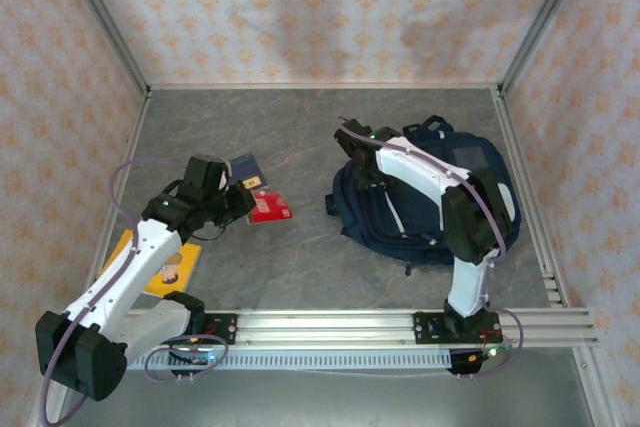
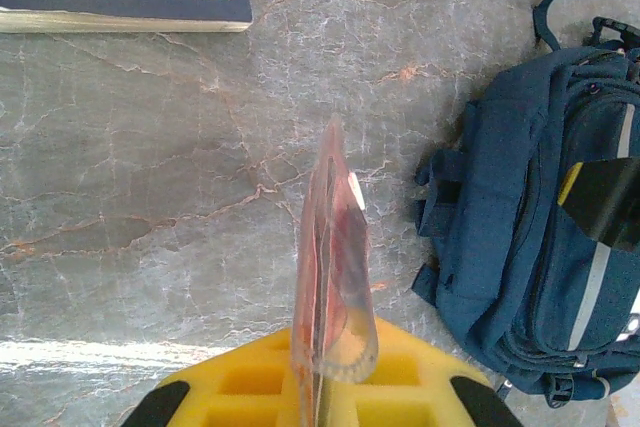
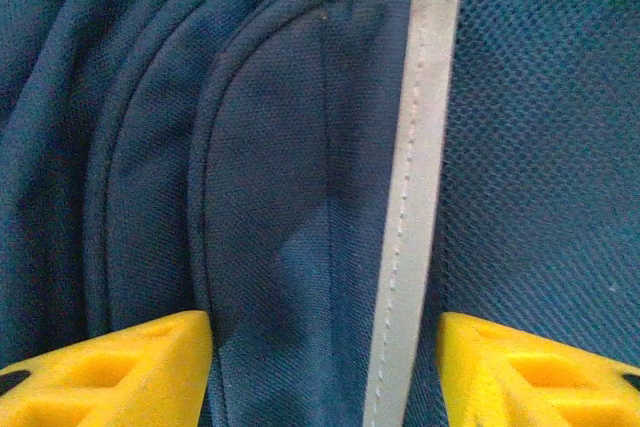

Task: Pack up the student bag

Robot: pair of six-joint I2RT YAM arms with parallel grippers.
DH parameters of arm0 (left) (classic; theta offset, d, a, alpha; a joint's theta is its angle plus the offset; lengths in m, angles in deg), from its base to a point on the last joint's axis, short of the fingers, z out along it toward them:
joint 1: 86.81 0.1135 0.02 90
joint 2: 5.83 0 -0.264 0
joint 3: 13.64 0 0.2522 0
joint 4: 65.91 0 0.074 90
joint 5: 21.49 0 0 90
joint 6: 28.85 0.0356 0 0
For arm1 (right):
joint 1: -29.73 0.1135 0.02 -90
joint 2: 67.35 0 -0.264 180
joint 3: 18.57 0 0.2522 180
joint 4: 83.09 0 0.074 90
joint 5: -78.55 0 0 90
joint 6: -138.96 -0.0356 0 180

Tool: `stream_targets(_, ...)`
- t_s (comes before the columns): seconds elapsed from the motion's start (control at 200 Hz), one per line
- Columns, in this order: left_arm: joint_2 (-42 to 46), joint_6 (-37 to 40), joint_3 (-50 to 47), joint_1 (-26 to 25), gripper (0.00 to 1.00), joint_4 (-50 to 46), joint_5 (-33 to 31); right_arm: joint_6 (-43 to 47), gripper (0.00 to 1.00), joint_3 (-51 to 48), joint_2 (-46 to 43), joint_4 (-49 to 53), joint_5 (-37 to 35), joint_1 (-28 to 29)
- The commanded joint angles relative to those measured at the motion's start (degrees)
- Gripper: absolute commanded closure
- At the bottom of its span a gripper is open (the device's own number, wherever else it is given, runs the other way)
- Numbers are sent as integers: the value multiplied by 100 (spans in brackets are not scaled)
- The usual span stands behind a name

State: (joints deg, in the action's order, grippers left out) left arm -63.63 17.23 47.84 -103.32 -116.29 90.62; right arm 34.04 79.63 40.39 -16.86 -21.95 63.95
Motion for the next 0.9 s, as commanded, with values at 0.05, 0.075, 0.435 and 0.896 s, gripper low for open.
stream_targets(0.05,-3,-90,-13,-10,100,134,66,88,40,-50,116,-20,278,-12)
stream_targets(0.075,-12,-86,2,-14,100,131,74,90,39,-84,72,-88,344,-5)
stream_targets(0.435,-161,-112,225,-40,100,278,198,322,63,-385,212,-160,260,-27)
stream_targets(0.896,-742,366,1227,-570,100,444,591,2242,100,-1129,-2614,-733,1991,-98)
